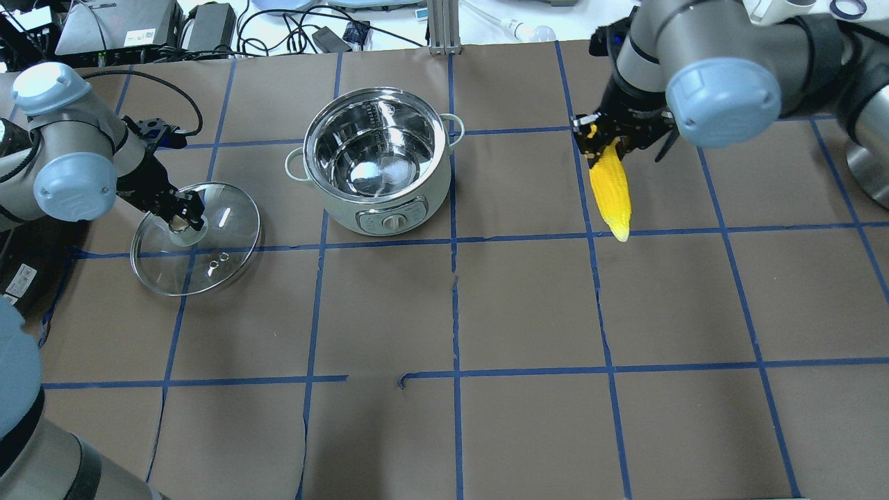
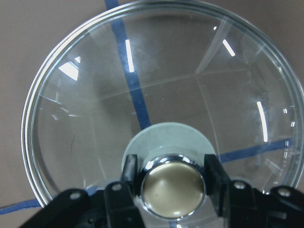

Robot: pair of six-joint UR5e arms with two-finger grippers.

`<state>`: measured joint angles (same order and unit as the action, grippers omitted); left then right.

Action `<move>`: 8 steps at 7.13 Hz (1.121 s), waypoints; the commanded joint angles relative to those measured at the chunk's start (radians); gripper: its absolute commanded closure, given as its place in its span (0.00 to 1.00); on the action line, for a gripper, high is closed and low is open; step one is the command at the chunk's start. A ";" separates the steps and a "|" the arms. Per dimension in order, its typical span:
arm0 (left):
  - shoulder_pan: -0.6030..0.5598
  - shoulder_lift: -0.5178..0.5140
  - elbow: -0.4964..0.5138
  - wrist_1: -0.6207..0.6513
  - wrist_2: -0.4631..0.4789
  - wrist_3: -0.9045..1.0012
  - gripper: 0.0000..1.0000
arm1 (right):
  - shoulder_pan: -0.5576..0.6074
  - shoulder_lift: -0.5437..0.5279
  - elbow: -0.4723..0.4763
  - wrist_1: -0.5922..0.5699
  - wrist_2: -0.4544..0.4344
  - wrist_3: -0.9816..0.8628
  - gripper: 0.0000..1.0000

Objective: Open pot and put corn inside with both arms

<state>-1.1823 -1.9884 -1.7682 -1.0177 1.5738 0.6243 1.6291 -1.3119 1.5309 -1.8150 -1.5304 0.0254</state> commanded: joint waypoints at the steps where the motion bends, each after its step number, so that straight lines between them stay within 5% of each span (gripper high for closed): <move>1: 0.003 -0.001 0.004 0.005 0.002 0.006 0.00 | 0.160 0.176 -0.331 0.126 0.018 0.251 0.87; 3: -0.013 0.014 0.080 -0.057 0.018 0.000 0.00 | 0.274 0.365 -0.602 0.126 0.062 0.400 0.87; 5: -0.104 0.101 0.247 -0.421 -0.003 -0.038 0.00 | 0.337 0.449 -0.647 0.088 0.087 0.538 0.87; 8: -0.246 0.258 0.332 -0.631 -0.072 -0.350 0.00 | 0.350 0.513 -0.653 0.026 0.087 0.539 0.87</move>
<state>-1.3816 -1.7999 -1.4481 -1.5905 1.5441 0.3931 1.9715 -0.8163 0.8796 -1.7730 -1.4442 0.5655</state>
